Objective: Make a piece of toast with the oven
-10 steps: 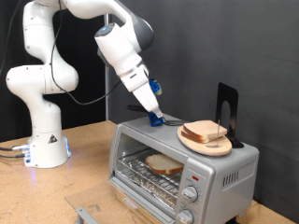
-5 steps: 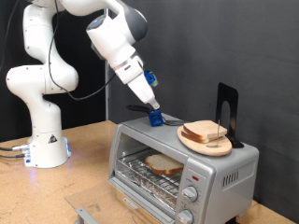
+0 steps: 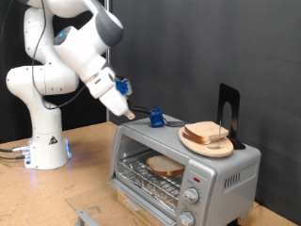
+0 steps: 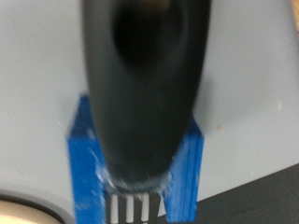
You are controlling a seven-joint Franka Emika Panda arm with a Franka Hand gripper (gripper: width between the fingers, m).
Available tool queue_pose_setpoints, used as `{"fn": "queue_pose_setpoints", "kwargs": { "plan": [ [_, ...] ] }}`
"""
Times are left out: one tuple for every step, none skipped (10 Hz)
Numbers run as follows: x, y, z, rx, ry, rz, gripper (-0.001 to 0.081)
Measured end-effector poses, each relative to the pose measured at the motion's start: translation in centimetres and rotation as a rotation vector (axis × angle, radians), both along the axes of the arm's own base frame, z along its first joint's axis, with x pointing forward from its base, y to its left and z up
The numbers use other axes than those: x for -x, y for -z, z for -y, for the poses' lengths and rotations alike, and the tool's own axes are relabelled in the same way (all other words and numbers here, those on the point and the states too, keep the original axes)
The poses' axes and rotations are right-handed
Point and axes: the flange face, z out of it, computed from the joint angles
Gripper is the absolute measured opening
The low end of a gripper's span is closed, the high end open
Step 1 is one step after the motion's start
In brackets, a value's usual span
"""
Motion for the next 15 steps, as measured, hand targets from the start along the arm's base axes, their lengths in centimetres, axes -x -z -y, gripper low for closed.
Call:
{"fn": "queue_pose_setpoints", "kwargs": {
  "plan": [
    [0.5, 0.1, 1.8, -0.008, 0.006, 0.001, 0.0809],
    [0.9, 0.2, 3.6, -0.007, 0.020, -0.005, 0.0809],
    [1.3, 0.3, 5.3, -0.003, 0.028, -0.012, 0.0809],
    [1.7, 0.4, 6.3, -0.011, 0.026, -0.019, 0.0809],
    [1.6, 0.4, 6.2, -0.009, 0.023, -0.018, 0.0809],
    [1.6, 0.3, 5.9, -0.064, 0.092, -0.069, 0.0809],
    [1.6, 0.3, 5.8, -0.141, 0.173, -0.132, 0.0809],
    [1.8, 0.2, 6.2, -0.220, 0.247, -0.193, 0.0809],
    [2.1, -0.1, 7.6, -0.305, 0.329, -0.243, 0.0809],
    [2.6, -0.2, 9.6, -0.389, 0.419, -0.289, 0.0809],
    [3.0, -0.1, 11.6, -0.457, 0.519, -0.346, 0.0809],
    [3.0, 0.3, 12.6, -0.509, 0.574, -0.409, 0.0809],
    [2.9, 0.2, 12.4, -0.492, 0.548, -0.383, 0.0809],
    [3.2, 0.4, 11.8, -0.484, 0.520, -0.453, 0.0809],
    [3.3, 0.6, 11.6, -0.485, 0.535, -0.548, 0.0809]
  ]
}}
